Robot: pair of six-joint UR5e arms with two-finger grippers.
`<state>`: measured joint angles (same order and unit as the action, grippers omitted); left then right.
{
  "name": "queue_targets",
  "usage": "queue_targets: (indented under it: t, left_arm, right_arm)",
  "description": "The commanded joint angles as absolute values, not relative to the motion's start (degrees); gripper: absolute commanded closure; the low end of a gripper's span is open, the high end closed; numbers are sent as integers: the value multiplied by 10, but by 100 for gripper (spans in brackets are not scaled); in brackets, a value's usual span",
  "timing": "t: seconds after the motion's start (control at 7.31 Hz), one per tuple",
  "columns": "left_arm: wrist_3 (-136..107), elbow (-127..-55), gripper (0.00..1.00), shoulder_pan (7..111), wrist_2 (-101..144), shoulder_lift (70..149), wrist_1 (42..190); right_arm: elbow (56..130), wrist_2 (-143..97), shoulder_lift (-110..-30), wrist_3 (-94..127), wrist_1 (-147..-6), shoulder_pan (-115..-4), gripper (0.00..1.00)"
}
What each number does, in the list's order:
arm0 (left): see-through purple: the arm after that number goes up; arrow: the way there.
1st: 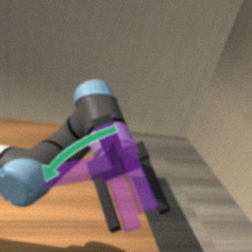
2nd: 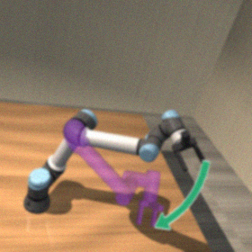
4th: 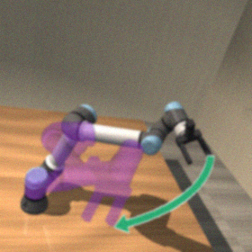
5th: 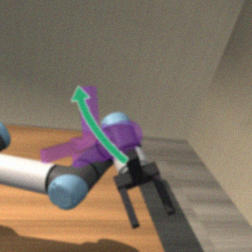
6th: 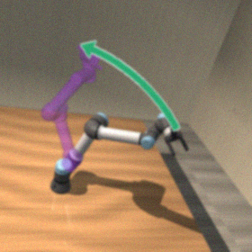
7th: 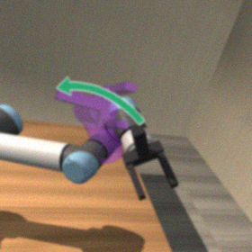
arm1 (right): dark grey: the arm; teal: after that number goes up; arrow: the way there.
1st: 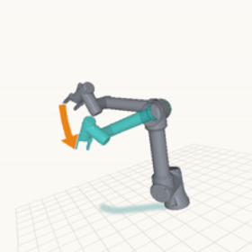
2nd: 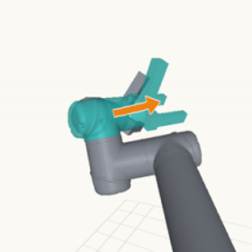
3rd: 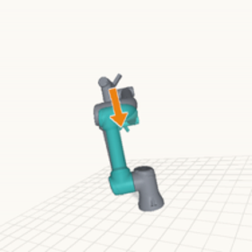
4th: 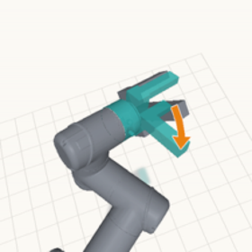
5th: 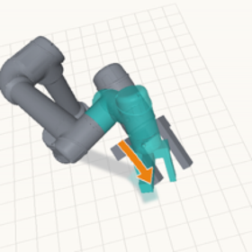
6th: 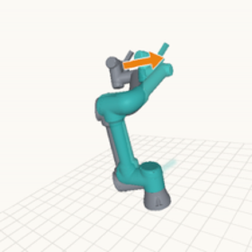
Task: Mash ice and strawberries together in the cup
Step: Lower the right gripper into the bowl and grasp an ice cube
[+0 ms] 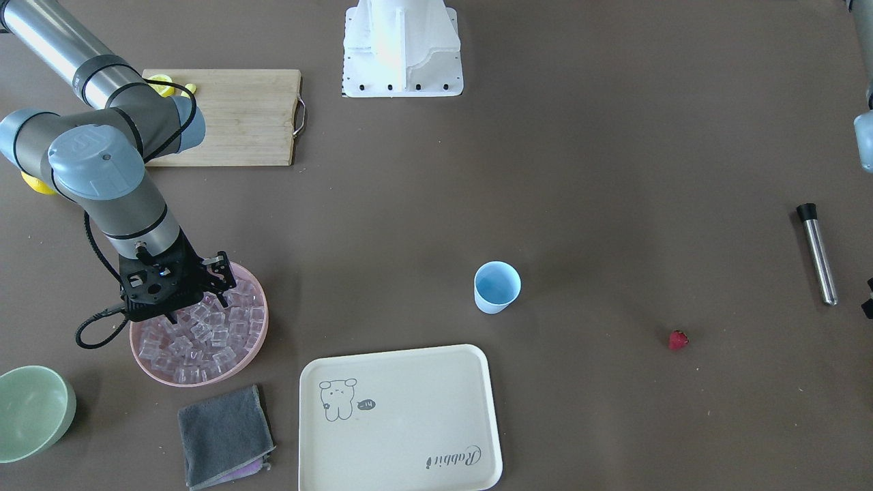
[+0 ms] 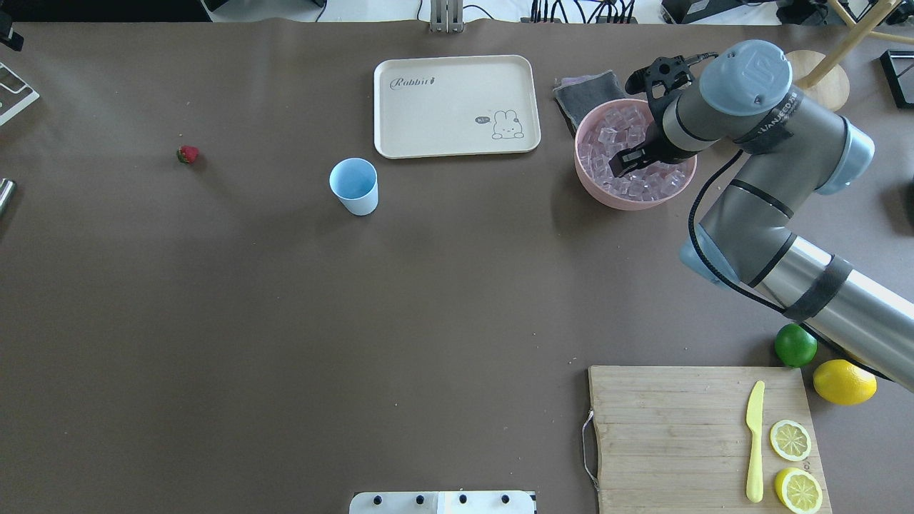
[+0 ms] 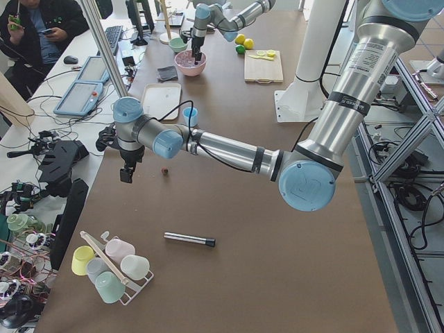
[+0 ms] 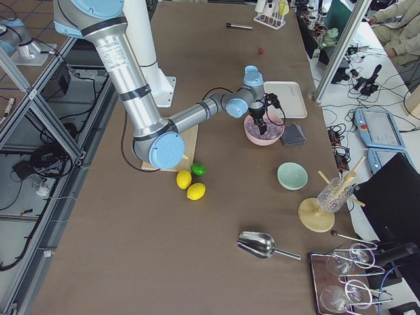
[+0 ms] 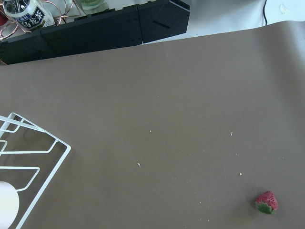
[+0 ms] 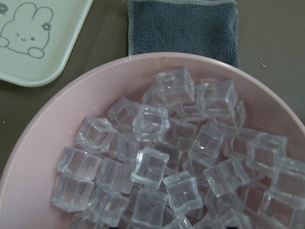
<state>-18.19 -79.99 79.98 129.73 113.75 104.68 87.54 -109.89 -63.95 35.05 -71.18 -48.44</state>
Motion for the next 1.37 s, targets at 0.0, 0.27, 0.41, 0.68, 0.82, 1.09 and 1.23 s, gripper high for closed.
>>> queue_targets:
  t: [0.0, 0.27, 0.41, 0.68, 0.82, 1.09, 1.23]
  left_arm:
    - [-182, -800, 2, 800, 1297, 1135, 1047]
    - [-182, -798, 2, 800, 1297, 1135, 1047]
    - [-182, -796, 2, 800, 1297, 1135, 1047]
    - [-182, -794, 2, 800, 1297, 1134, 1047]
    - [-182, -793, 2, 800, 1297, 1134, 1047]
    - [-182, -791, 2, 799, 1297, 1134, 1047]
    - [-182, -789, 2, 799, 1297, 1135, 1047]
  right_arm:
    - [873, -1086, -641, 351, -712, -475, 21]
    - [872, -1079, -641, 351, -713, -470, 52]
    - [873, -1080, -641, 351, -713, -470, 87]
    - [877, -1079, -640, 353, -713, -478, 100]
    - [878, -1079, -642, 353, -713, -481, 100]
    - [882, -1078, -644, 353, -714, -484, 100]
    - [882, -1078, -645, 353, -714, -485, 100]
